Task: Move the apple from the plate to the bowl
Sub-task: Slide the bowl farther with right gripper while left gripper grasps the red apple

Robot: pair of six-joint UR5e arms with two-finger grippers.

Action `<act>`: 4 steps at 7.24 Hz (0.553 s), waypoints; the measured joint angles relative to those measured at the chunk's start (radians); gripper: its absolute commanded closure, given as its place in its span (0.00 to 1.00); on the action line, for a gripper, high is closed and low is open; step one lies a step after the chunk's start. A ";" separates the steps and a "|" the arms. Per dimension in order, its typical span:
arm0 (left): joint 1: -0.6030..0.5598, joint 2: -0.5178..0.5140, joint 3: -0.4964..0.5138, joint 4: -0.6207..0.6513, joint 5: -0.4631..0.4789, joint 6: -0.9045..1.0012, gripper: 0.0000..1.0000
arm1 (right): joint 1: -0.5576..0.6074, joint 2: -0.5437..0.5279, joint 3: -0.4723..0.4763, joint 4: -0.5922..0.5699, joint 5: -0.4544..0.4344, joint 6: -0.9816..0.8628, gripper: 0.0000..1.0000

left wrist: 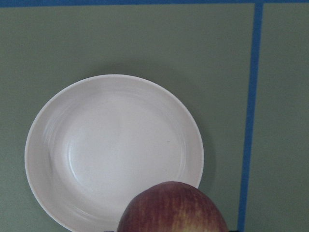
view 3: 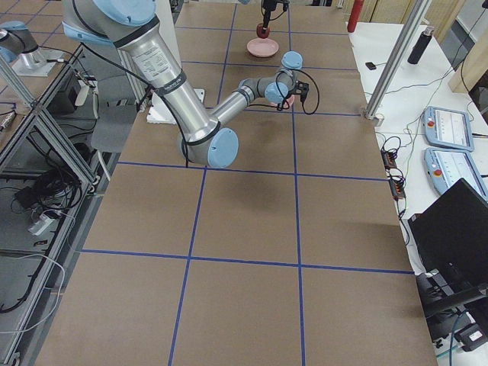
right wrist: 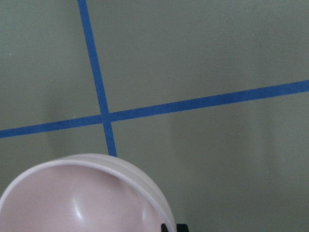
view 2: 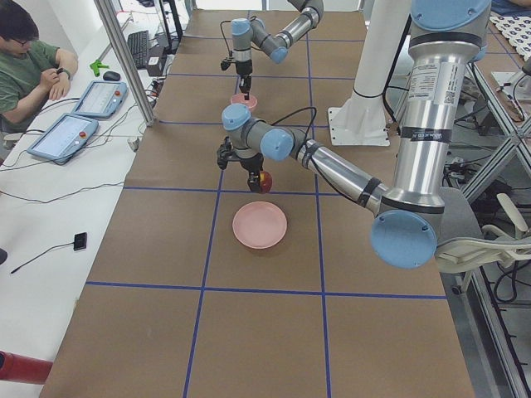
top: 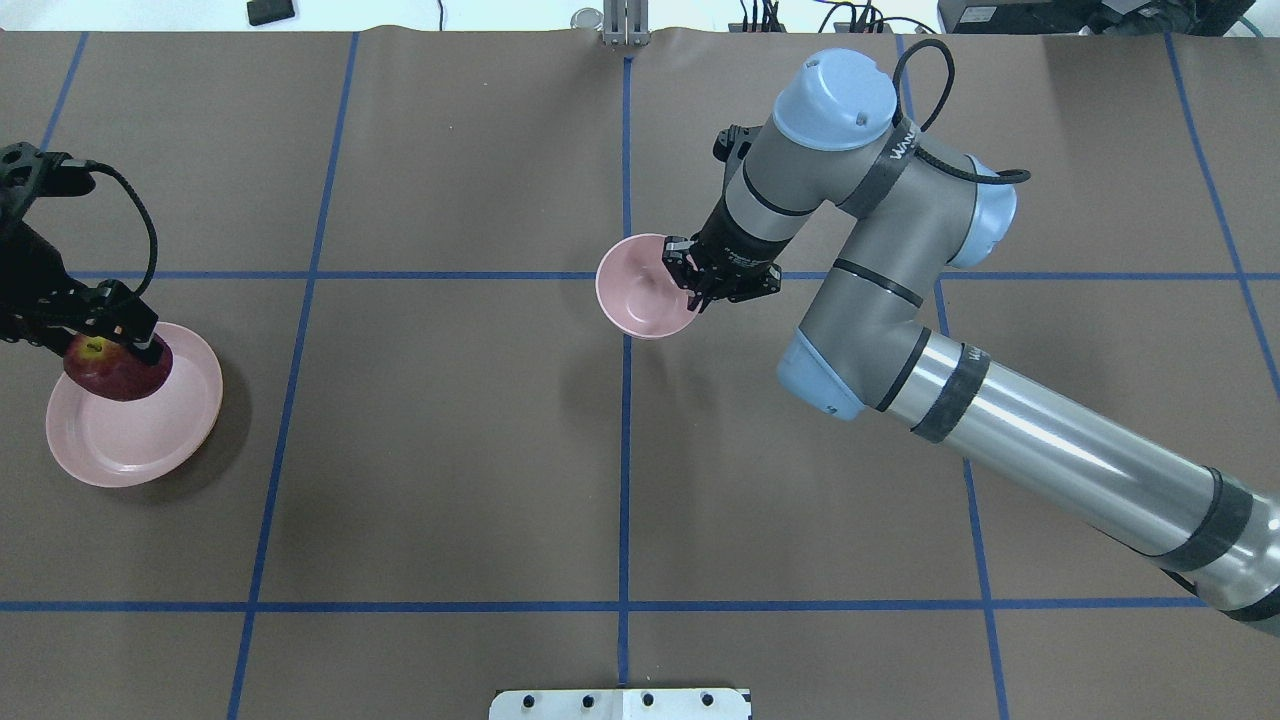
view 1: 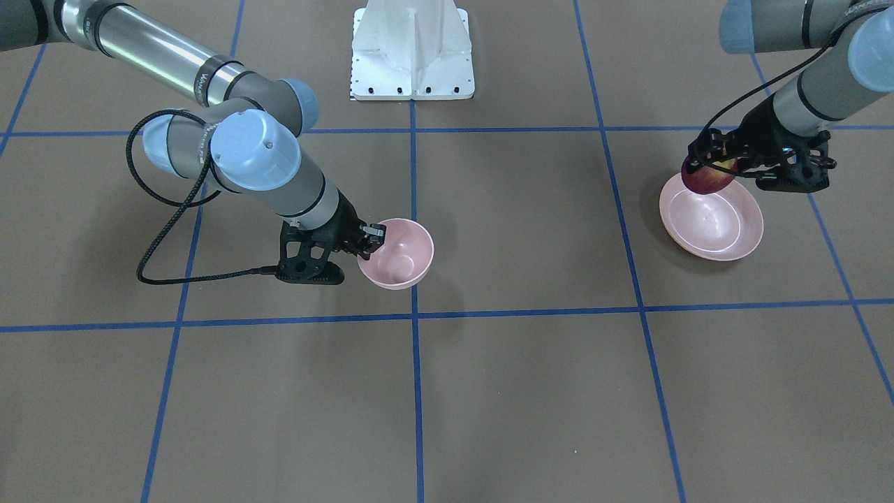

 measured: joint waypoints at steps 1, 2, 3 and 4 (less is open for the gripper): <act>0.000 -0.021 0.000 0.021 0.000 -0.018 1.00 | -0.005 0.017 -0.036 0.003 -0.018 -0.016 1.00; 0.000 -0.038 0.002 0.040 -0.001 -0.029 1.00 | -0.007 0.030 -0.062 0.006 -0.031 -0.030 1.00; 0.000 -0.048 0.005 0.049 -0.001 -0.035 1.00 | -0.008 0.046 -0.088 0.008 -0.039 -0.037 1.00; 0.000 -0.057 0.007 0.053 -0.001 -0.043 1.00 | -0.010 0.065 -0.113 0.010 -0.043 -0.040 1.00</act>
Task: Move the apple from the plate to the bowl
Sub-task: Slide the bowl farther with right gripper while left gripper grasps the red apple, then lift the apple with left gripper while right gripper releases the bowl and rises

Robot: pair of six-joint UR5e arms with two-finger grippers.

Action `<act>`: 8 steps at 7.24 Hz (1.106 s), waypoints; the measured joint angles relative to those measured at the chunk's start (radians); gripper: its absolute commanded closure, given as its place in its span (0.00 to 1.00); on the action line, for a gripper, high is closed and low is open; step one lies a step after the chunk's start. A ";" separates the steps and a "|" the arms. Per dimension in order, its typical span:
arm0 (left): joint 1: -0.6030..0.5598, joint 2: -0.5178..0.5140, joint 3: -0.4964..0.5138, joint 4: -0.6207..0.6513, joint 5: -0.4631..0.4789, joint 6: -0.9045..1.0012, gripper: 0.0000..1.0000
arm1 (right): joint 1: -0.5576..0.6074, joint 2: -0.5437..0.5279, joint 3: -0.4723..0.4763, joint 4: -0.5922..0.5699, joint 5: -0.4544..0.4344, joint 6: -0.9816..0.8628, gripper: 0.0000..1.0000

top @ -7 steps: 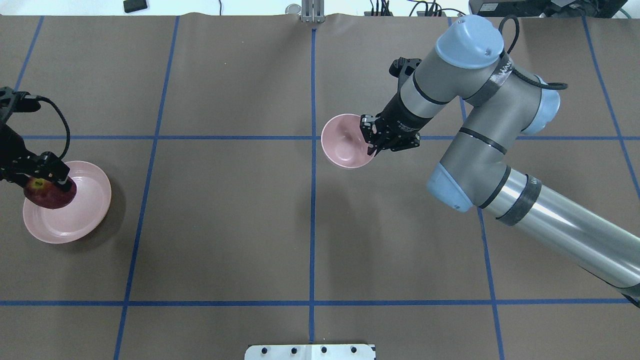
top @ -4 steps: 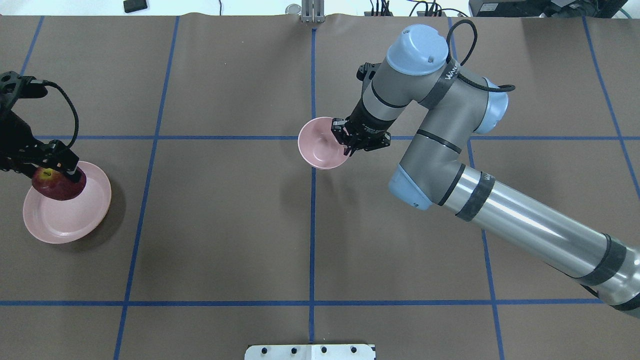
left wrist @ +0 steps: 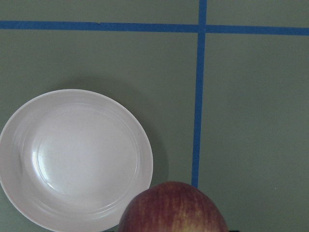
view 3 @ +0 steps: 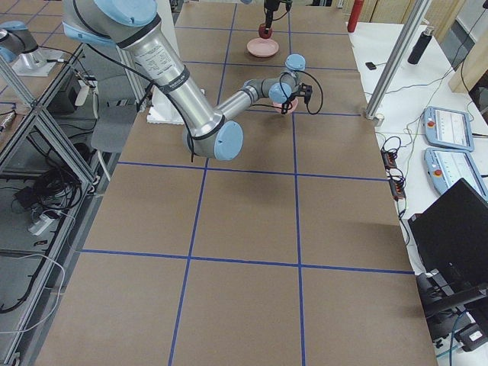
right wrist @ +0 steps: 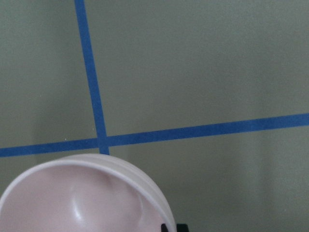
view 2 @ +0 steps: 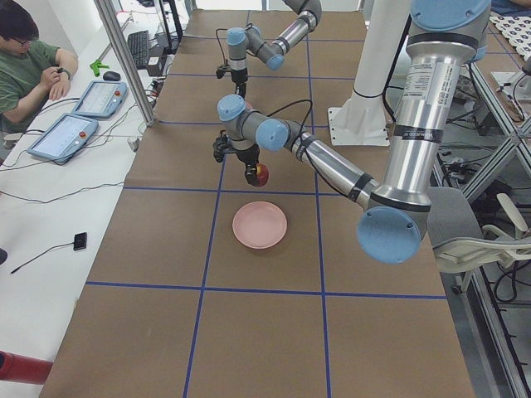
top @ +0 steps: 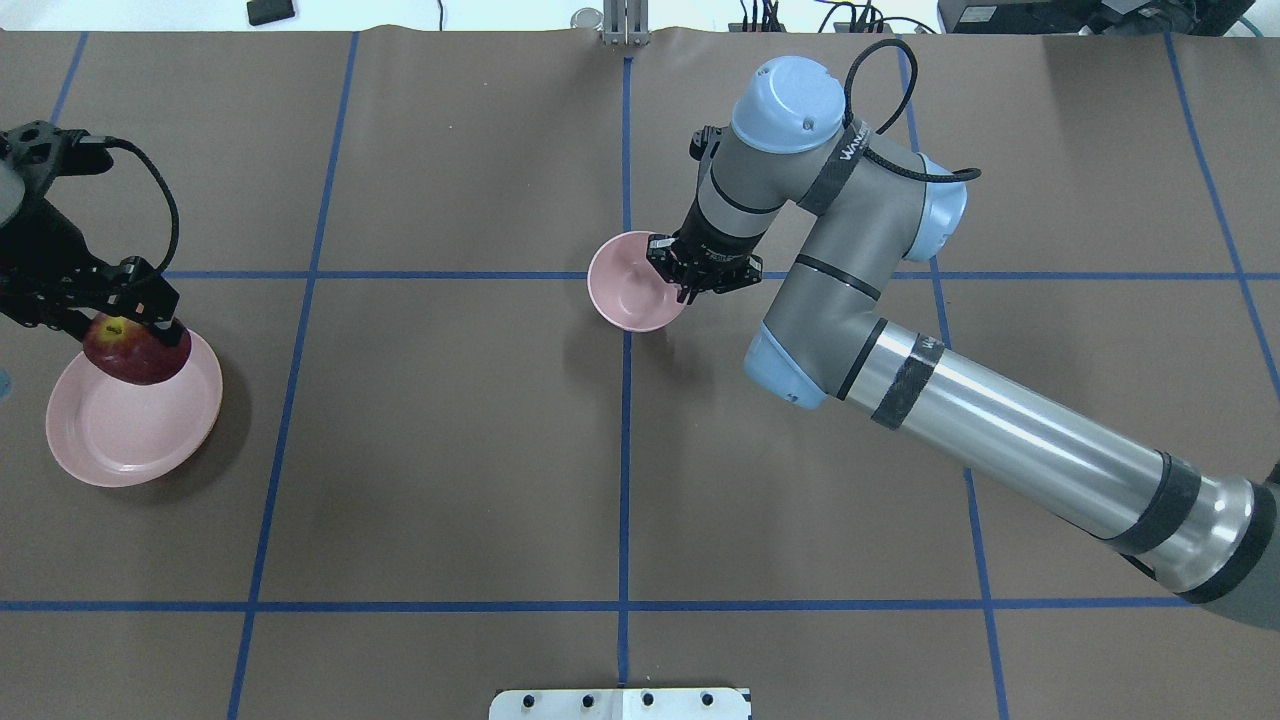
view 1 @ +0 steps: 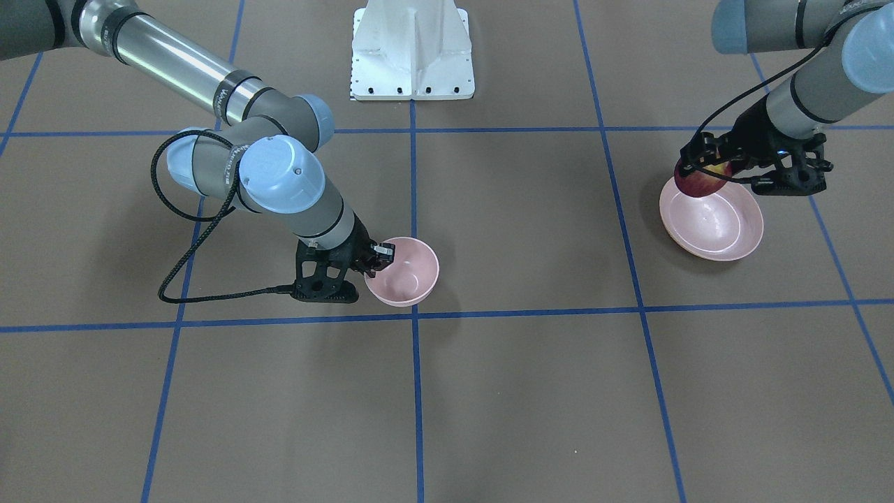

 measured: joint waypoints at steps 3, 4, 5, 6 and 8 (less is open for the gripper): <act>0.000 -0.017 0.001 0.002 0.000 -0.027 1.00 | -0.010 0.039 -0.063 0.034 -0.009 -0.001 1.00; 0.000 -0.024 0.003 0.003 0.000 -0.031 1.00 | -0.017 0.039 -0.070 0.046 -0.018 -0.001 0.82; 0.001 -0.038 0.008 0.011 0.000 -0.041 1.00 | -0.023 0.039 -0.072 0.052 -0.025 0.001 0.01; 0.001 -0.057 0.012 0.027 0.000 -0.053 1.00 | -0.025 0.038 -0.070 0.055 -0.028 0.007 0.00; 0.004 -0.120 0.024 0.065 0.000 -0.085 1.00 | -0.018 0.035 -0.037 0.057 -0.025 0.019 0.00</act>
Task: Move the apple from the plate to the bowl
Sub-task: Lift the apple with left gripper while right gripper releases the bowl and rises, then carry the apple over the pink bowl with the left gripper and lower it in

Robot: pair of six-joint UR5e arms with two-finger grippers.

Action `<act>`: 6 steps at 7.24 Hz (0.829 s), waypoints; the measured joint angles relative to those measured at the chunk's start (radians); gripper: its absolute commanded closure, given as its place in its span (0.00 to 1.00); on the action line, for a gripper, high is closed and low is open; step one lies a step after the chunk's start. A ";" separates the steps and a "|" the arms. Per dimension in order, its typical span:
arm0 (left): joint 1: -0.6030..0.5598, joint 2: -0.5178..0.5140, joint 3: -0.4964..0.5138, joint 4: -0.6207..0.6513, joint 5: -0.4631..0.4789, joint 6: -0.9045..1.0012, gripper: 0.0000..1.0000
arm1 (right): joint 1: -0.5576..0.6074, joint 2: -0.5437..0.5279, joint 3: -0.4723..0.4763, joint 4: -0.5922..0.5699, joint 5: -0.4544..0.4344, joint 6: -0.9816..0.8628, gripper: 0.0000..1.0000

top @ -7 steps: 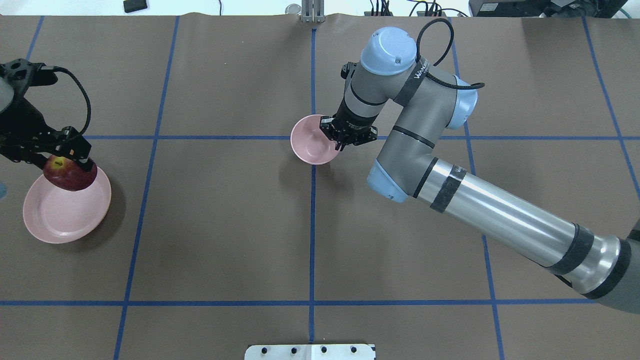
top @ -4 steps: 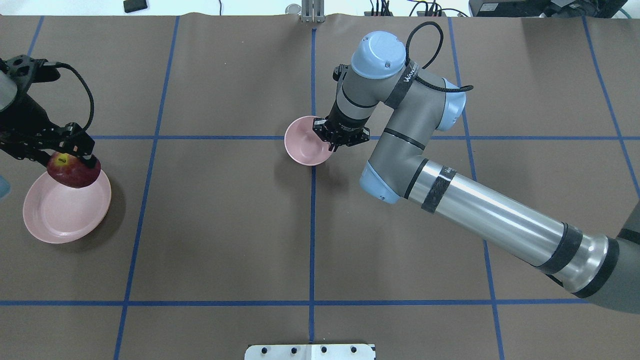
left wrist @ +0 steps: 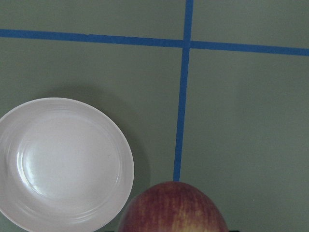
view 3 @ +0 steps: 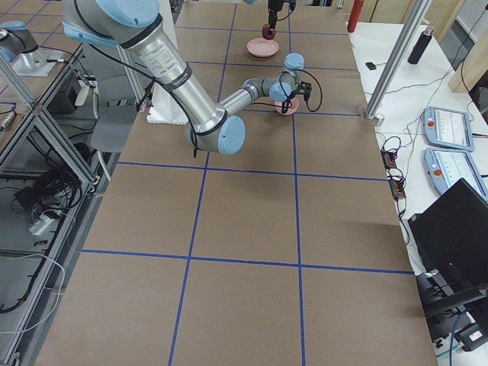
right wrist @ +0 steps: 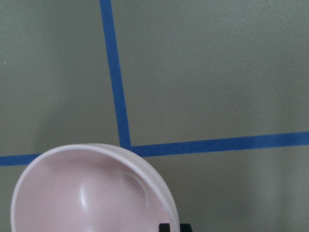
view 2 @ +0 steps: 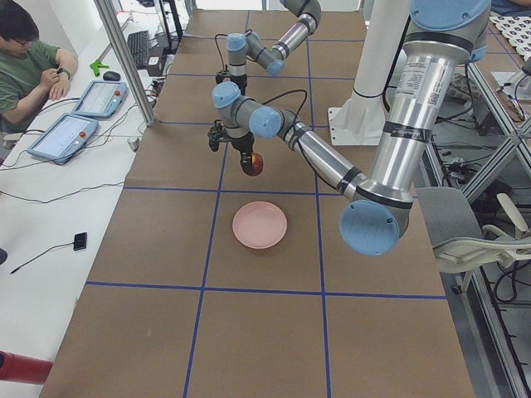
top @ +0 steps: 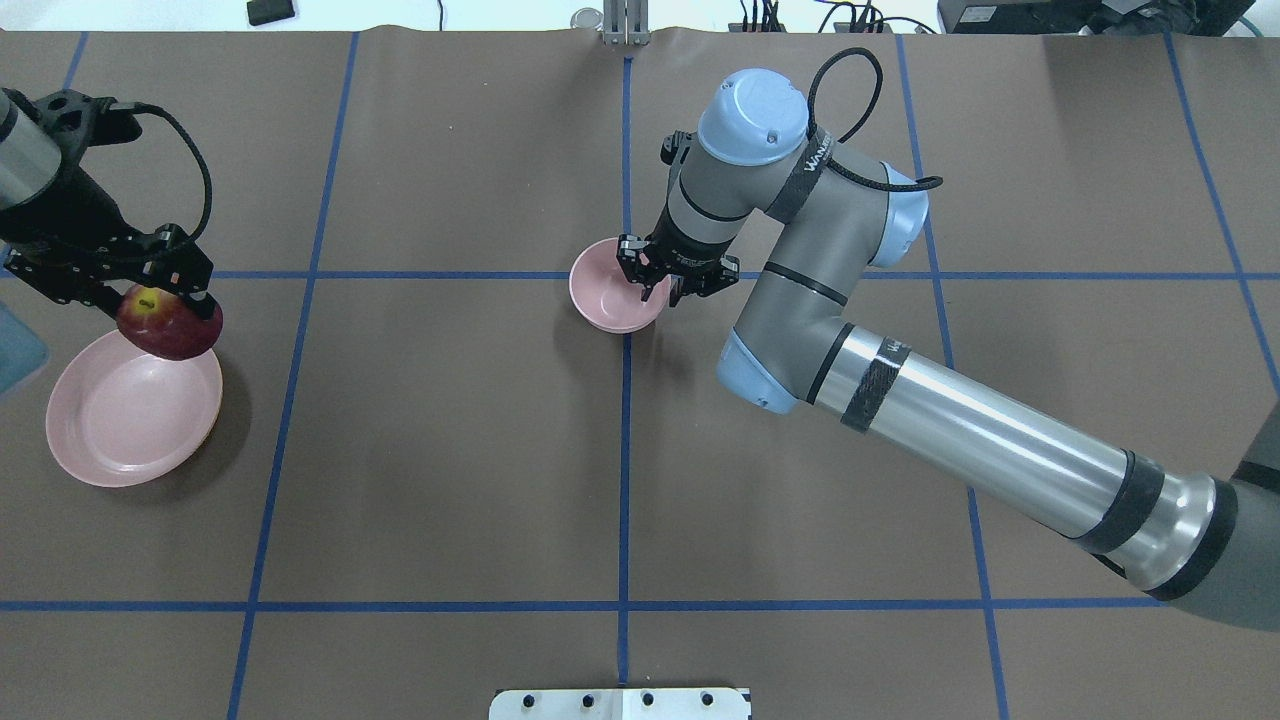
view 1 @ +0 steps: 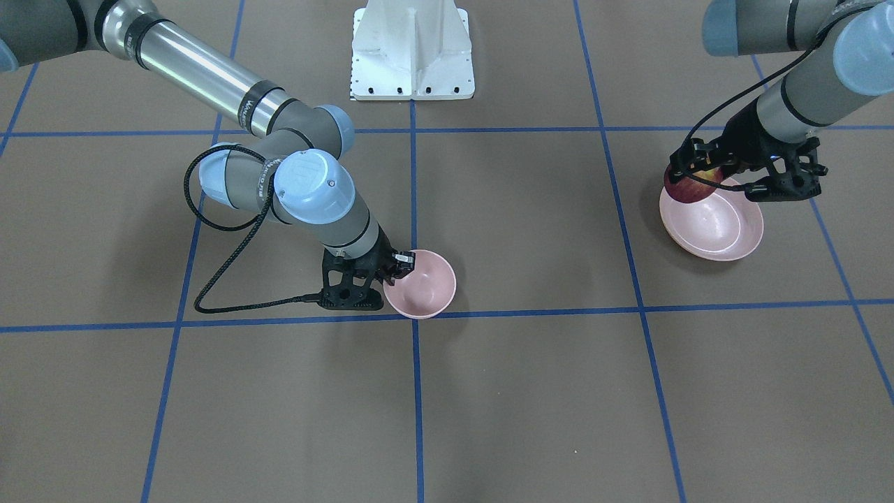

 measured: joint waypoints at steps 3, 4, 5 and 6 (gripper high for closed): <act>0.051 -0.274 0.142 0.058 -0.008 -0.160 1.00 | 0.033 -0.100 0.168 -0.006 -0.017 0.007 0.00; 0.076 -0.352 0.197 0.038 -0.010 -0.225 1.00 | 0.059 -0.162 0.235 -0.011 -0.034 -0.045 0.00; 0.099 -0.409 0.246 -0.006 -0.009 -0.291 1.00 | 0.096 -0.233 0.287 -0.015 -0.042 -0.149 0.00; 0.121 -0.461 0.307 -0.075 -0.007 -0.363 1.00 | 0.145 -0.305 0.319 -0.024 -0.039 -0.278 0.00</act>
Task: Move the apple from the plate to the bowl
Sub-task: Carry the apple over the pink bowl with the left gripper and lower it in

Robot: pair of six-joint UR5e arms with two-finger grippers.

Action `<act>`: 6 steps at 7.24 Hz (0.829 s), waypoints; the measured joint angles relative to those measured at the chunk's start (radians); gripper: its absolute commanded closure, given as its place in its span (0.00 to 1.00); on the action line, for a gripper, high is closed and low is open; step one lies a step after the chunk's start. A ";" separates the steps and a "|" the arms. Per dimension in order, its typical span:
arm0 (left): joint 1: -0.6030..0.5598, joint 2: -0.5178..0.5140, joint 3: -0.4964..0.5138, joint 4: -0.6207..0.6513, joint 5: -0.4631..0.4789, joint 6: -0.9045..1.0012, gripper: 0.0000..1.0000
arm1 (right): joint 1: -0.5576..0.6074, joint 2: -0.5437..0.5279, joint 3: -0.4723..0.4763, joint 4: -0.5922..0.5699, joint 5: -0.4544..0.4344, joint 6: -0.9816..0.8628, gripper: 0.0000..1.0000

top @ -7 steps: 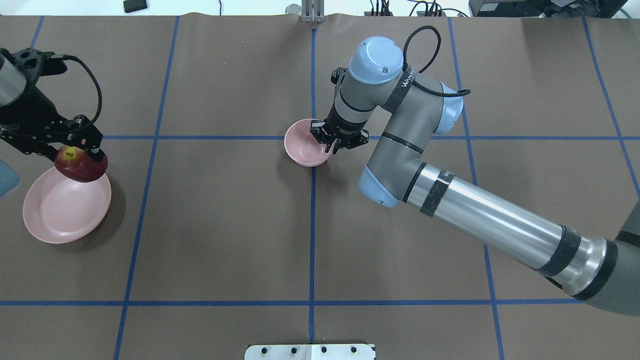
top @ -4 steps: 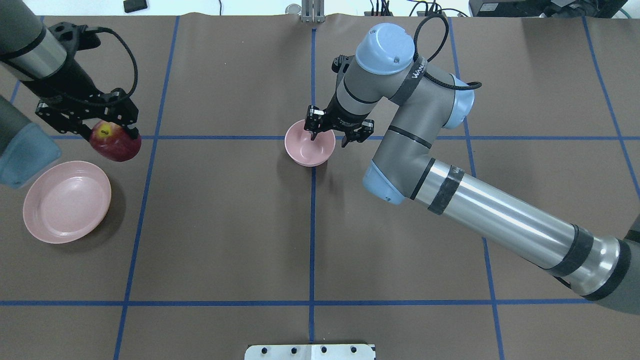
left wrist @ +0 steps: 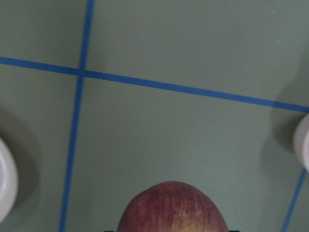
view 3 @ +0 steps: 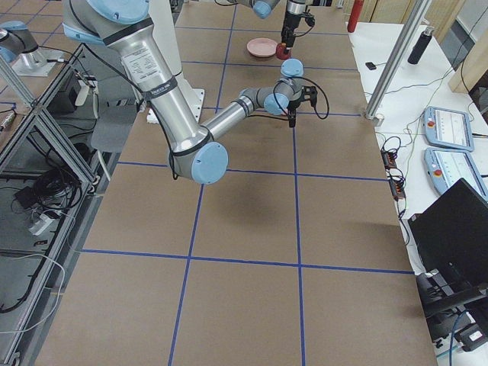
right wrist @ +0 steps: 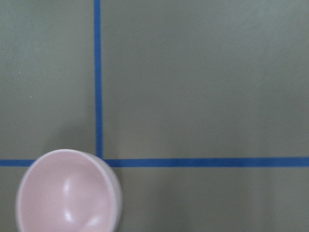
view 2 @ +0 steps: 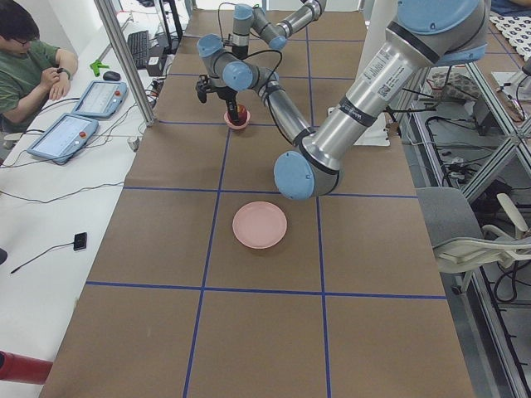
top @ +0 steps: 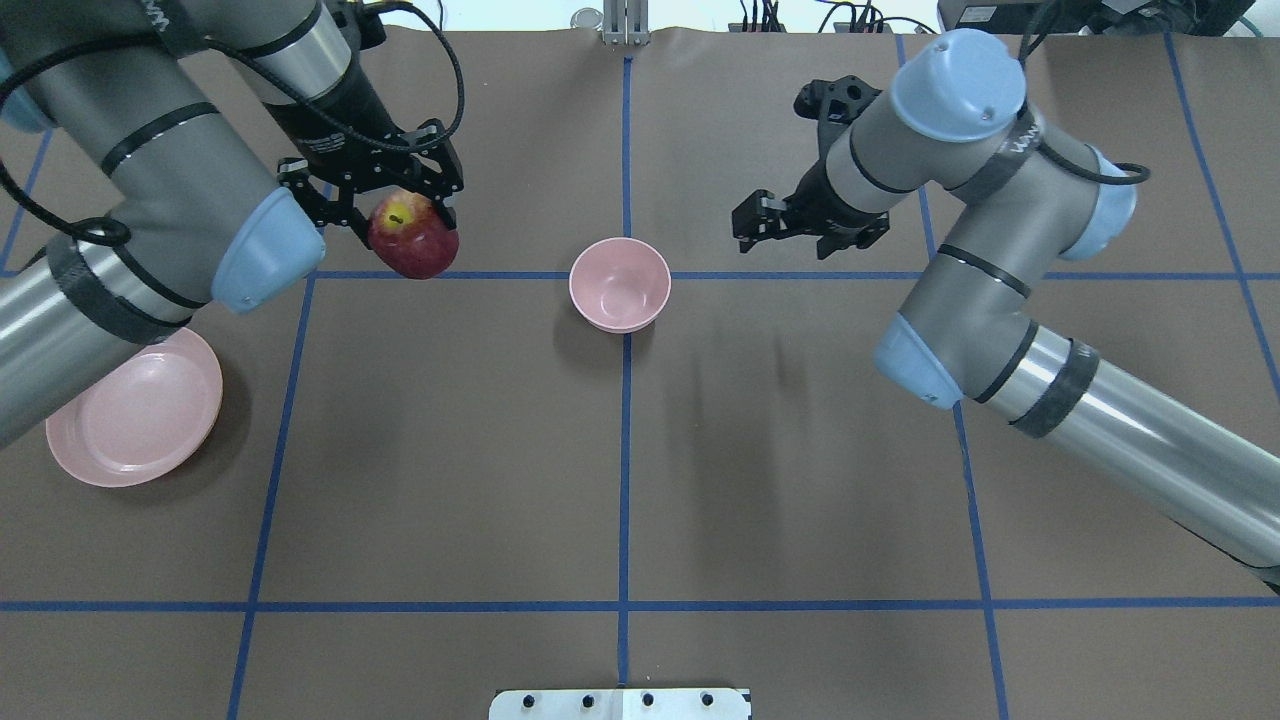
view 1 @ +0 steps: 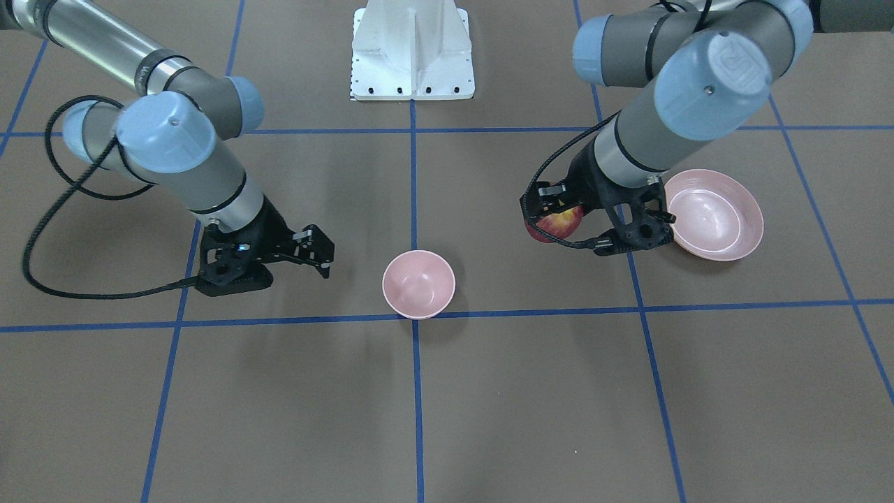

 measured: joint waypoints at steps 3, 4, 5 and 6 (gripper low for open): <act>0.069 -0.162 0.185 -0.108 0.043 -0.128 1.00 | 0.168 -0.128 0.056 -0.085 0.063 -0.291 0.00; 0.098 -0.206 0.239 -0.127 0.077 -0.156 1.00 | 0.213 -0.171 0.078 -0.095 0.086 -0.316 0.00; 0.124 -0.241 0.303 -0.176 0.106 -0.191 1.00 | 0.249 -0.211 0.095 -0.097 0.104 -0.325 0.00; 0.146 -0.269 0.374 -0.235 0.136 -0.224 1.00 | 0.278 -0.249 0.110 -0.097 0.112 -0.327 0.00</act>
